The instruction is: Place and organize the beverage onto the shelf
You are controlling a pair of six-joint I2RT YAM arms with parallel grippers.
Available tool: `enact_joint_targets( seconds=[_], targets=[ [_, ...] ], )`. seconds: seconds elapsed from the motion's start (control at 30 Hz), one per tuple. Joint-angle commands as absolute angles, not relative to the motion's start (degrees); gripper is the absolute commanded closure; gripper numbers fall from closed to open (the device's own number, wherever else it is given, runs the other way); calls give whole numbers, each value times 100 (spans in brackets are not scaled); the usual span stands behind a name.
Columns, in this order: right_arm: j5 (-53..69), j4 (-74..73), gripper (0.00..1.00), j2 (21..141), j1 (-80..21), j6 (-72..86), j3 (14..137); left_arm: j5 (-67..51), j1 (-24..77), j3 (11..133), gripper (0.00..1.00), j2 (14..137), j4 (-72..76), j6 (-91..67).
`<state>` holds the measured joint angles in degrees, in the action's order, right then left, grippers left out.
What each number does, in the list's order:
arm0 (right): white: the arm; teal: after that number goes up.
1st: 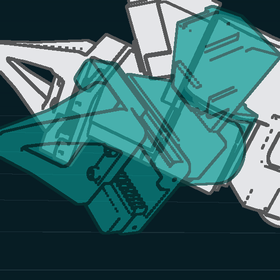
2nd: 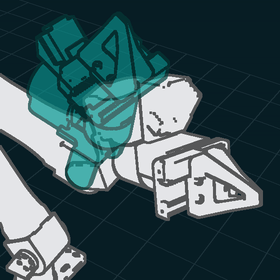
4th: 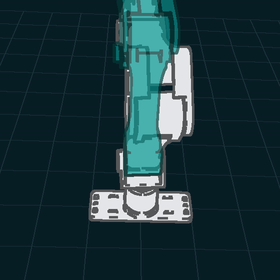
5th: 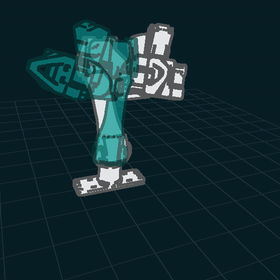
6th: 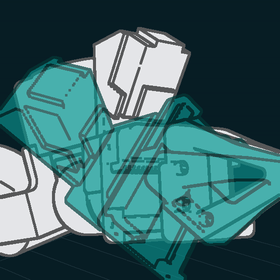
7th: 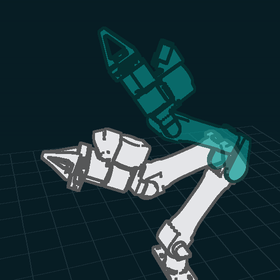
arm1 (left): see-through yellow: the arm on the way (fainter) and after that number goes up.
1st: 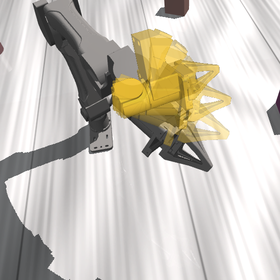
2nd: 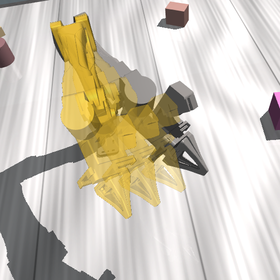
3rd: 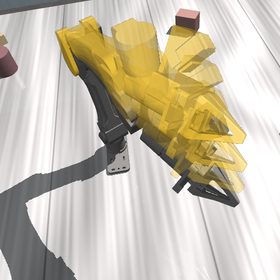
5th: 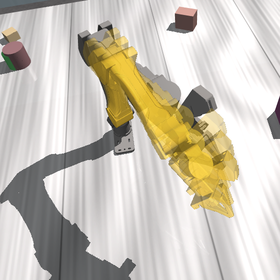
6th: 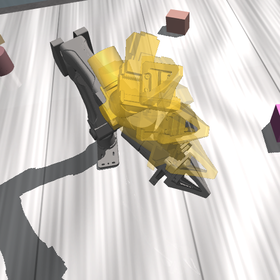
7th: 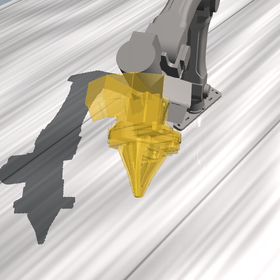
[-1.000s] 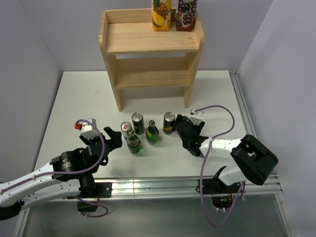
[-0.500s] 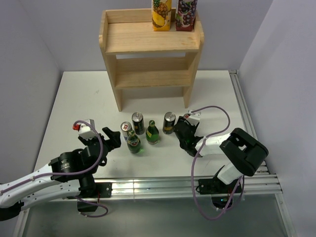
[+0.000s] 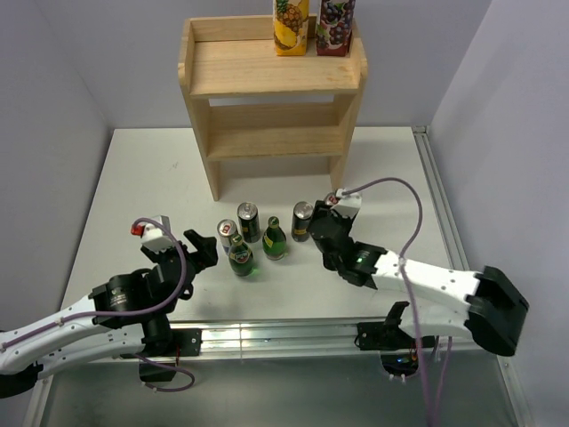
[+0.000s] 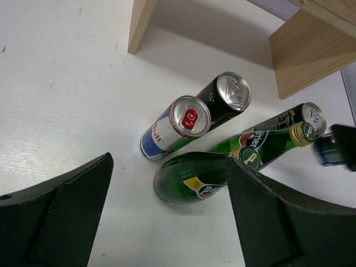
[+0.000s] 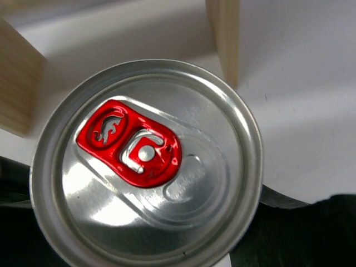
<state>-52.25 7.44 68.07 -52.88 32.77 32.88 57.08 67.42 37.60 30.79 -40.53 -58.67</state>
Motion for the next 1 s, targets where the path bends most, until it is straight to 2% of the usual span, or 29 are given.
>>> enact_joint_targets(
  seconds=[0.0,0.13,0.33,0.63,0.87,0.97],
  targets=[
    [-5863,116,100,5952,-5475,2788,4356,5871,6776,3709,11,2953,-3955,-5985],
    [-5292,-306,100,5651,-5511,2067,5411,5862,6776,3665,11,2848,-3894,-5950],
    [-4370,-869,100,6327,-5546,1319,7626,5897,6776,3630,11,2769,-3885,-5950],
    [-3780,-1221,100,8495,-5581,326,10781,5915,6776,3612,12,2795,-3814,-5898],
    [-3569,-1863,100,10675,-5572,-597,14329,5906,6776,3604,12,2708,-3814,-5897],
    [-3577,-1338,100,10977,-5572,-1053,14485,5880,6776,3577,12,2585,-3814,-5880]
  ],
)
